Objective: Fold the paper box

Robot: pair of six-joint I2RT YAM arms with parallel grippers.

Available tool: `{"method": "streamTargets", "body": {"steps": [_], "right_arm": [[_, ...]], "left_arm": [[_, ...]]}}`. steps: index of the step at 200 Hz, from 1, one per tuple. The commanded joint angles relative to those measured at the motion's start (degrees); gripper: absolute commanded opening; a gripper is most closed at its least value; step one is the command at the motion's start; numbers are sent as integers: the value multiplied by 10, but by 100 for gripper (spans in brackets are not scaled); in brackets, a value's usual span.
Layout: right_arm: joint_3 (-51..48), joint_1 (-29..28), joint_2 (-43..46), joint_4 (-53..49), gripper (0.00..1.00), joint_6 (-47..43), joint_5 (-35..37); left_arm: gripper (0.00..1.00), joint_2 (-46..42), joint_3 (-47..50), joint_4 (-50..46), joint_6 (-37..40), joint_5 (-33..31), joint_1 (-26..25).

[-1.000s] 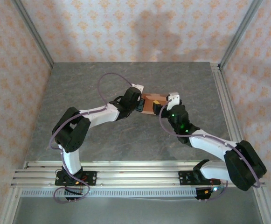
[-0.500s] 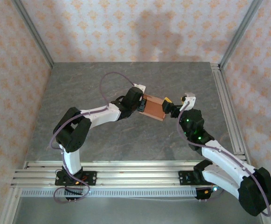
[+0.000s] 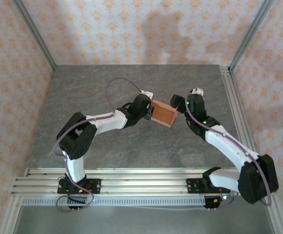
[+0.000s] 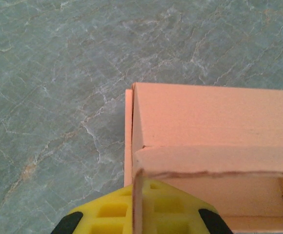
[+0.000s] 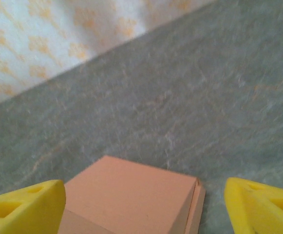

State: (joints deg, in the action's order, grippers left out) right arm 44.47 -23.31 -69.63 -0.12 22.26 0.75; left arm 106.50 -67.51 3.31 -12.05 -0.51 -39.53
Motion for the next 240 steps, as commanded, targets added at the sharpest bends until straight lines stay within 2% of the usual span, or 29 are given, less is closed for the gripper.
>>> {"method": "streamTargets", "body": {"steps": [1,19,25,31,37,60,86,129,172,202,240], "right_arm": [[12,1,-49,-55,84,42,-41],[10,1,-76,-48,84,60,-44],[8,2,-81,-44,84,63,-45],[6,2,-85,-40,84,65,-44],[5,2,-89,-38,84,67,-44],[3,5,-105,-36,84,68,-47],[-1,13,-116,-34,83,75,-47],[10,28,-134,-37,83,73,-63],[29,36,-170,-48,82,45,-83],[35,39,-201,-44,83,2,-87],[54,39,-230,-60,68,-47,-94]], "left_arm": [[2,1,7,9,1,-14,-9],[9,0,10,12,-2,1,-10],[14,-2,14,17,-4,5,-11],[25,-4,14,15,-8,6,-10],[30,-4,12,9,-10,7,-11],[32,-11,15,-2,-14,15,-12],[42,-29,39,3,-18,22,-12],[71,-91,116,43,-7,37,-22],[90,-148,165,59,-6,82,-22],[95,-178,186,78,-26,127,-17],[98,-216,213,119,-95,146,19]]}}
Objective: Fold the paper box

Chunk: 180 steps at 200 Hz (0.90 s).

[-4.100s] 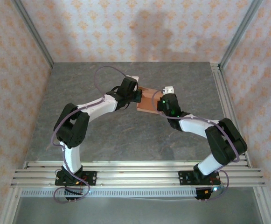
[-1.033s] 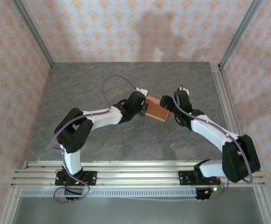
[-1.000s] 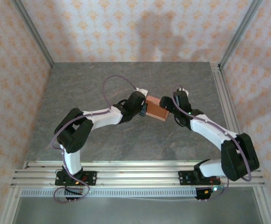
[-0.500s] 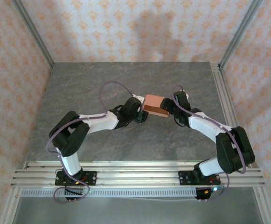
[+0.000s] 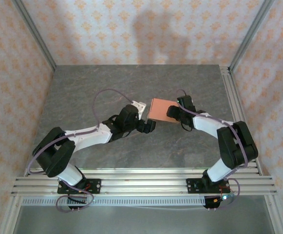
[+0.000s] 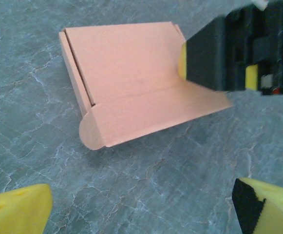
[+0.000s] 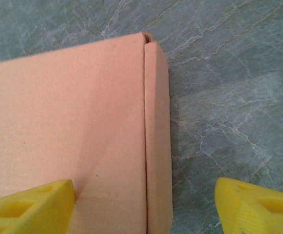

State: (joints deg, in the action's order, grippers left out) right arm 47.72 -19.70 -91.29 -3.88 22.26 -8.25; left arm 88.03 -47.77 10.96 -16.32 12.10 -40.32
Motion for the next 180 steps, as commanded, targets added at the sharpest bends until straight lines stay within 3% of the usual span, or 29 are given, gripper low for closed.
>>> {"method": "streamTargets", "body": {"steps": [1,30,71,139,180], "right_arm": [[22,3,-14,-23,68,-49,-4],[40,5,-31,-39,60,-76,-21],[52,5,-40,-39,58,-133,-95],[125,5,-94,-95,55,-236,-227],[150,5,-86,-102,60,-241,-237]], "left_arm": [[98,-33,16,43,-55,19,28],[100,-21,-22,-3,-118,21,81],[100,62,-128,-110,-167,25,128],[69,177,-241,-228,-177,55,143],[52,210,-254,-236,-185,87,144]]}}
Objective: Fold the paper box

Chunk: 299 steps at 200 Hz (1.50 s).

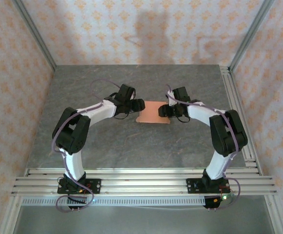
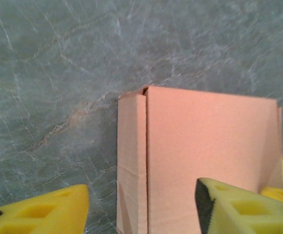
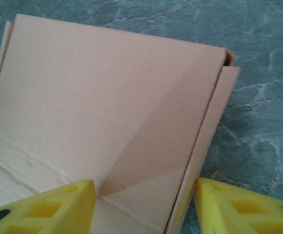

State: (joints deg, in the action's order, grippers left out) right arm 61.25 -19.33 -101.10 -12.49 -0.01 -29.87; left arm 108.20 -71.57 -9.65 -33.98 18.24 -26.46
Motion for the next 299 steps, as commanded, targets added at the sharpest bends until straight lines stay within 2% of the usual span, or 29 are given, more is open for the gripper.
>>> {"method": "streamTargets", "body": {"steps": [1,15,41,84,133,187,236,299], "right_arm": [[14,1,13,-15,60,-17,-21],[3,2,31,4,67,-2,-9],[-21,1,60,25,74,18,11],[-64,19,93,60,76,59,22],[-100,59,111,117,76,125,-17],[-104,65,104,147,76,161,-55],[-100,65,88,168,76,198,-82],[-96,65,45,201,77,238,-161]], "left_arm": [[52,9,-16,-30,-8,26,5],[44,28,-14,-27,-16,26,5],[37,26,-6,-21,-20,29,6],[22,31,-5,-26,-13,29,5],[10,28,3,-18,-14,42,8],[3,25,25,14,-14,89,25],[2,28,49,39,-7,132,44],[2,32,69,62,-16,157,56]]}}
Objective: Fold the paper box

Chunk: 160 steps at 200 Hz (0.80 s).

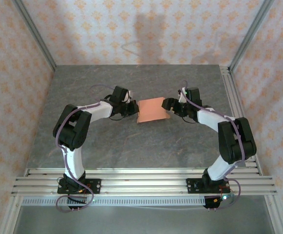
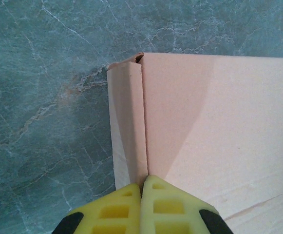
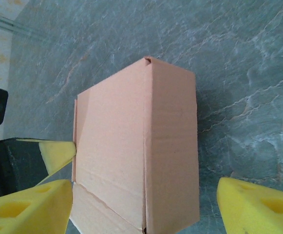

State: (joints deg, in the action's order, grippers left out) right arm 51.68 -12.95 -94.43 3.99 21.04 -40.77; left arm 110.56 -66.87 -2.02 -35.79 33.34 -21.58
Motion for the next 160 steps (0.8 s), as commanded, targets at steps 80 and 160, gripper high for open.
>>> {"method": "streamTargets", "body": {"steps": [80,160], "right_arm": [[-12,1,-55,131,67,92,-118],[-17,7,-44,111,66,81,-78]], "left_arm": [[2,11,34,-7,0,13,15],[2,20,31,-10,2,13,15]]}}
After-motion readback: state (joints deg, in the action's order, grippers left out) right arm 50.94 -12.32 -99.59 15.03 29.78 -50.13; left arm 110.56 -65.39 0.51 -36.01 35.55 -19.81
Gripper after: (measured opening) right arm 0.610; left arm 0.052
